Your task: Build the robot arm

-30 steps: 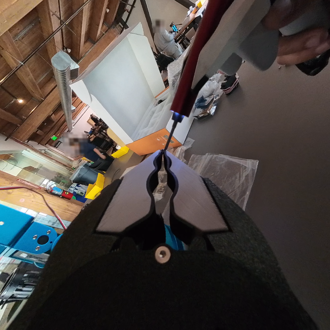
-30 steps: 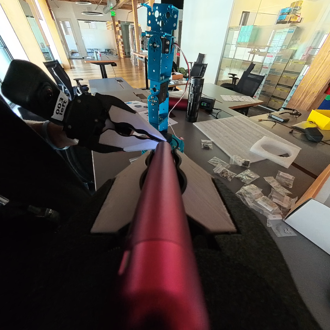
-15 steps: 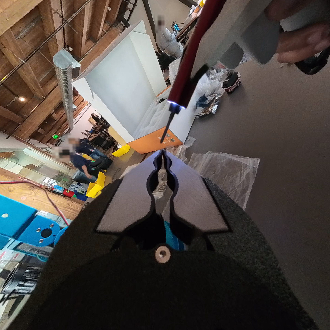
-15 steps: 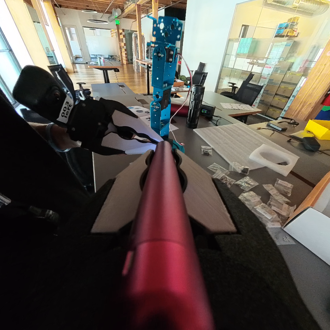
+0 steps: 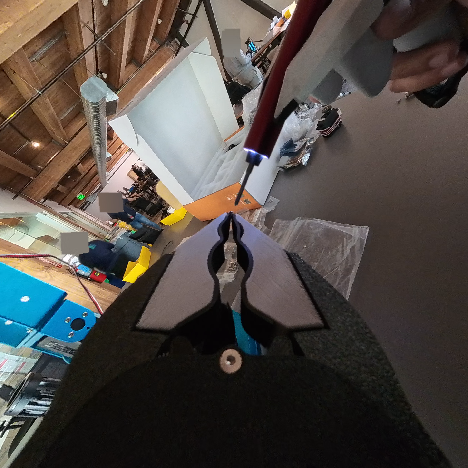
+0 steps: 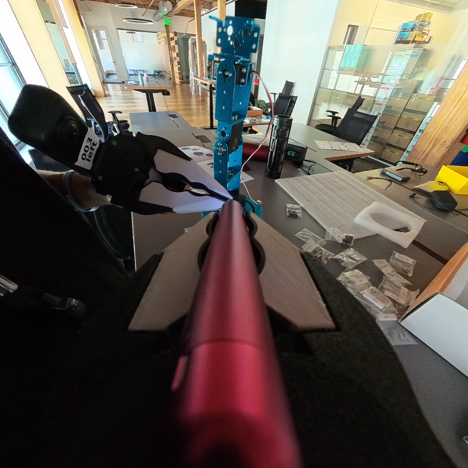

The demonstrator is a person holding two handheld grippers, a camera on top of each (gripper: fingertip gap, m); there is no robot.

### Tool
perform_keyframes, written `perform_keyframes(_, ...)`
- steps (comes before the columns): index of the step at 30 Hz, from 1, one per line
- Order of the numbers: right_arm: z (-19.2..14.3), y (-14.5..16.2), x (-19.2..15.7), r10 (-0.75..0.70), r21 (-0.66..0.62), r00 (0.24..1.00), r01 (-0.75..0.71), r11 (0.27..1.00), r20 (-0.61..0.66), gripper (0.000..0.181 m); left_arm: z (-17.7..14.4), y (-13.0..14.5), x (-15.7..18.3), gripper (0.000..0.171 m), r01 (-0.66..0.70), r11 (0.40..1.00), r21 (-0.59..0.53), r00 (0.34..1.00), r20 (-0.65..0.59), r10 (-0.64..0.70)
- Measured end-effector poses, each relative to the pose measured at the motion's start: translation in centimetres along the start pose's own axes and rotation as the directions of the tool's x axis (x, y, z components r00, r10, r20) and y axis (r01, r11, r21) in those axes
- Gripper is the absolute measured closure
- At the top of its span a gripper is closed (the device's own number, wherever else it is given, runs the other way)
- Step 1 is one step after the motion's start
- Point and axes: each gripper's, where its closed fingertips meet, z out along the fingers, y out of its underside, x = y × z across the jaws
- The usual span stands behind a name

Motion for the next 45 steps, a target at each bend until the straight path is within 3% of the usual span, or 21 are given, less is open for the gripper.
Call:
perform_keyframes(21, 0.1, -0.1, -0.5, 0.016, 0.001, 0.998, -0.016, 1.000, 0.057, 0.158, -0.2, -0.4, 0.4, 0.171, -0.038, 0.999, 0.019, 0.999, -0.023, 0.039)
perform_keyframes(28, -0.1, 0.2, -0.3, 0.273, 0.039, 0.939, -0.287, 0.957, 0.210, 0.159, -1.0, -1.0, 0.6, 0.171, -0.173, 0.981, 0.093, 0.980, -0.087, 0.181)
perform_keyframes(33, 0.5, 1.0, -0.1, 0.453, 0.029, 0.856, -0.474, 0.880, 0.249, 0.159, -1.4, -0.3, 0.7, 0.171, -0.454, 0.888, 0.074, 0.887, -0.058, 0.458)
perform_keyframes(37, 1.0, 1.2, -0.5, 0.509, 0.056, 0.824, -0.537, 0.842, 0.248, 0.159, -2.0, 0.0, 0.3, 0.171, -0.463, 0.884, 0.067, 0.883, -0.058, 0.467)
perform_keyframes(45, 1.6, -0.1, -2.2, 0.507, 0.103, 0.822, -0.545, 0.832, 0.260, 0.158, -4.0, 0.2, -0.9, 0.165, -0.461, 0.887, 0.029, 0.886, -0.031, 0.462)
